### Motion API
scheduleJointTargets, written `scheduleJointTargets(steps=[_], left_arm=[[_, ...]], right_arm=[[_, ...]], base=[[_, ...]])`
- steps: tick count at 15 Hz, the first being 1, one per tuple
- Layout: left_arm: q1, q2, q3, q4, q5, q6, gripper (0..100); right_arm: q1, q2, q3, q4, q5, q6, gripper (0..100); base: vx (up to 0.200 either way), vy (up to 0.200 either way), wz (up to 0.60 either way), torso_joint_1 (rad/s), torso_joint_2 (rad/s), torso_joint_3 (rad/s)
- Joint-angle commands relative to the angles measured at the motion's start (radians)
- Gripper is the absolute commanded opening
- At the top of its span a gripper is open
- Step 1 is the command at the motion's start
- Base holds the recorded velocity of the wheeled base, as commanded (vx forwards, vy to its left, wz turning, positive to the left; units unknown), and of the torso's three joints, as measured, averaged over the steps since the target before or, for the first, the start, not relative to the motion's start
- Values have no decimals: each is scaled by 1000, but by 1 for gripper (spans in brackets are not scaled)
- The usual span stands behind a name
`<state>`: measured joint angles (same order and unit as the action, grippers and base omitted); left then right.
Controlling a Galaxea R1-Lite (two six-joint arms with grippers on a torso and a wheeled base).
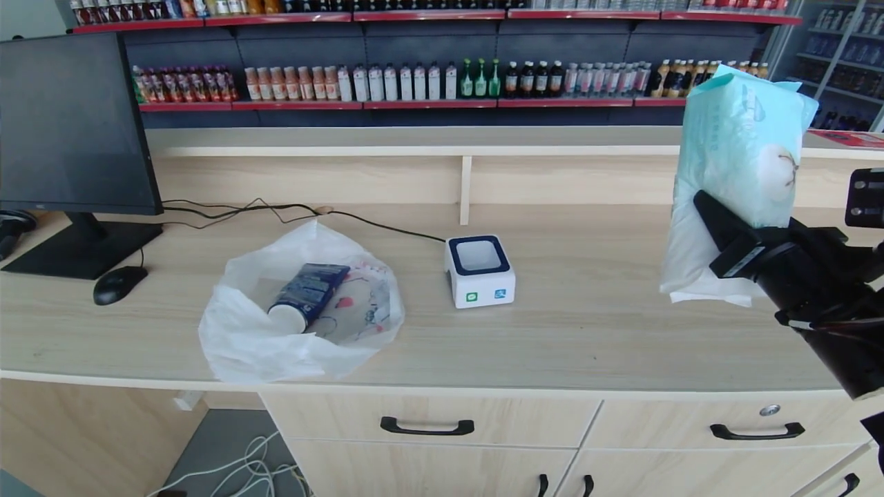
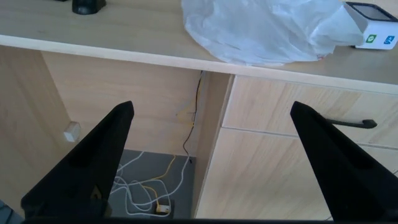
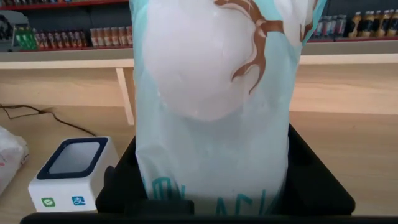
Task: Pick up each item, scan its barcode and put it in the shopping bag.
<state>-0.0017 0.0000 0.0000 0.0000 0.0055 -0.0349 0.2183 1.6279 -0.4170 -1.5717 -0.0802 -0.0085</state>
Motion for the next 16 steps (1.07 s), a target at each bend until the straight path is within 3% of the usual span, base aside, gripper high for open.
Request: scheduleJointTargets(steps=[1,4,6,11,14,16], left_arm=[[0,0,0,0,1,0,100],[0,0,0,0,1,0,100],[0,0,0,0,1,0,100],[0,0,0,0,1,4,100],[0,0,0,-2,1,4,100],[0,0,0,-2,-1,4,100]], right_arm=[[7,-28,6,1,0,-2,0],[18,-42,20,1,2,-4,0],[72,-52,11,1,4,-4,0],[154,-45,-19,1,5,-4,0],[253,21,-138,1,10,-4,0],[270,95,-175,1,11,-5,0]], base=[[0,200,0,7,-2,2],[0,200,0,4,1,4],[0,200,0,0,2,5],[0,0,0,0,0,0],[0,0,0,0,0,0],[0,0,0,0,0,0]])
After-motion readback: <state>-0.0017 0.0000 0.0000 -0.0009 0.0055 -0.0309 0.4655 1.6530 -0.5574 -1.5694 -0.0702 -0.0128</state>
